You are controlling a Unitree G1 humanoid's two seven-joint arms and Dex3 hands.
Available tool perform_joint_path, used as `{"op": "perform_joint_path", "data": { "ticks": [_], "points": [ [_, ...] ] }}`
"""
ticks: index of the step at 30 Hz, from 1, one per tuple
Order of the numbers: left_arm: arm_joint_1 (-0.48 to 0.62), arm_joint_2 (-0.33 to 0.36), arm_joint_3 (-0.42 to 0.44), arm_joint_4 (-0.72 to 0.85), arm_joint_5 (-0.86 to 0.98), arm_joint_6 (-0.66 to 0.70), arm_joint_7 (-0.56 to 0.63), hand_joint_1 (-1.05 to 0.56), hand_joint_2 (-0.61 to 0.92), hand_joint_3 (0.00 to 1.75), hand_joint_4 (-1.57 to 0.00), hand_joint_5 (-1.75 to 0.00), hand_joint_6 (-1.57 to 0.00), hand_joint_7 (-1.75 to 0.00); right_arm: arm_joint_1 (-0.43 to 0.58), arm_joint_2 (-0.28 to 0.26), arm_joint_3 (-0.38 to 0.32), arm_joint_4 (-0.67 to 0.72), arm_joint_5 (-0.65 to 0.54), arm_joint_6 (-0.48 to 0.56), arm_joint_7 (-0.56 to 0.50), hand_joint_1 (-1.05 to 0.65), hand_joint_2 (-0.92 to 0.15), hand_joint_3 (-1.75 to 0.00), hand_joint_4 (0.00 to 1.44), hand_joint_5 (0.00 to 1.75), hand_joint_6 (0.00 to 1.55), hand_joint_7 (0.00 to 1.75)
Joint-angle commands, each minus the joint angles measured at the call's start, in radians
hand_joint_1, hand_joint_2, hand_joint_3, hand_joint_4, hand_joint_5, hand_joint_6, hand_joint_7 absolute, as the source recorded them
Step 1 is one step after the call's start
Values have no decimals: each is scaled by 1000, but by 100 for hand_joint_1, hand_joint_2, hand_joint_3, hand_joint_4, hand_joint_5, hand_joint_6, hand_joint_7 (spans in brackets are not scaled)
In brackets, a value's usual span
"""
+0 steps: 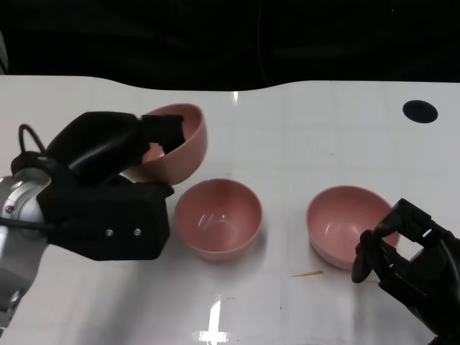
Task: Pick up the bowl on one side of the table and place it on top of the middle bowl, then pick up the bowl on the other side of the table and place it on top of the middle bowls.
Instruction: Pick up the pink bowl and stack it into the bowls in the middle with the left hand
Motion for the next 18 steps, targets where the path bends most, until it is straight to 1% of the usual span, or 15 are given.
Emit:
{"op": "perform_joint_path", "data": {
  "ticks": [1, 2, 3, 4, 5, 6, 7, 8, 9, 10, 11, 12, 13, 15, 18],
  "points": [
    [-41, 0, -33, -29, 1, 13, -66, 1, 70, 65, -73, -157, -66, -151, 3, -6, 2, -4, 0, -8, -4, -9, -69, -78, 84, 165, 80, 137],
    [-50, -3, -46, -28, 5, 8, -79, 0, 72, 62, -75, -151, -67, -147, 4, -7, 3, -3, -1, -12, -1, -9, -69, -78, 84, 165, 80, 137],
    [-60, -5, -60, -29, 9, 8, -98, -3, 76, 55, -85, -123, -74, -128, 5, -7, 5, -3, -2, -14, 1, -10, -69, -78, 84, 166, 79, 137],
    [-66, -6, -68, -30, 11, 9, -110, -4, 80, 48, -93, -101, -82, -107, 6, -6, 7, -4, -3, -16, 1, -10, -69, -78, 84, 166, 79, 138],
    [-75, -12, -83, -24, 15, -1, -118, -5, 83, 42, -98, -88, -88, -92, 8, -3, 9, -10, -5, -13, -8, -10, -69, -78, 84, 166, 79, 138],
    [-82, -16, -94, -15, 18, -17, -118, -7, 86, 37, -92, -109, -82, -109, 10, 0, 11, -14, -7, -11, -15, -9, -69, -78, 84, 166, 79, 138],
    [-86, -19, -102, -8, 19, -30, -117, -9, 88, 34, -89, -116, -78, -117, 11, 1, 13, -17, -8, -10, -19, -9, -69, -78, 84, 166, 79, 139],
    [-89, -26, -112, 5, 21, -44, -110, -9, 88, 33, -88, -120, -76, -121, 11, 4, 14, -19, -5, -8, -21, -9, -69, -78, 84, 166, 79, 139],
    [-90, -31, -118, 13, 23, -51, -107, -7, 89, 32, -90, -114, -78, -117, 12, 5, 16, -20, -3, -8, -22, -9, -69, -78, 84, 166, 79, 139],
    [-93, -35, -127, 19, 29, -51, -113, -5, 89, 32, -94, -102, -82, -106, 13, 7, 18, -21, -3, -10, -22, -9, -69, -78, 84, 166, 79, 139],
    [-96, -38, -133, 23, 33, -50, -117, -7, 91, 30, -97, -79, -86, -83, 14, 9, 20, -22, -3, -11, -23, -10, -69, -78, 84, 166, 79, 139],
    [-100, -40, -143, 29, 37, -53, -126, -8, 91, 29, -107, -51, -97, -52, 16, 10, 24, -25, -6, -14, -24, -10, -69, -77, 84, 166, 79, 138],
    [-102, -43, -151, 35, 41, -56, -132, -9, 92, 28, -112, -35, -103, -35, 17, 11, 27, -27, -9, -17, -25, -11, -69, -77, 84, 165, 80, 138],
    [-101, -48, -164, 51, 48, -70, -131, -9, 92, 26, -121, -21, -111, -18, 21, 13, 33, -34, -19, -23, -30, -11, -69, -77, 84, 165, 80, 137],
    [-98, -52, -169, 71, 50, -89, -125, -8, 92, 23, -121, -16, -112, -12, 25, 14, 37, -43, -25, -21, -35, -12, -70, -77, 84, 165, 80, 137]
  ]
}}
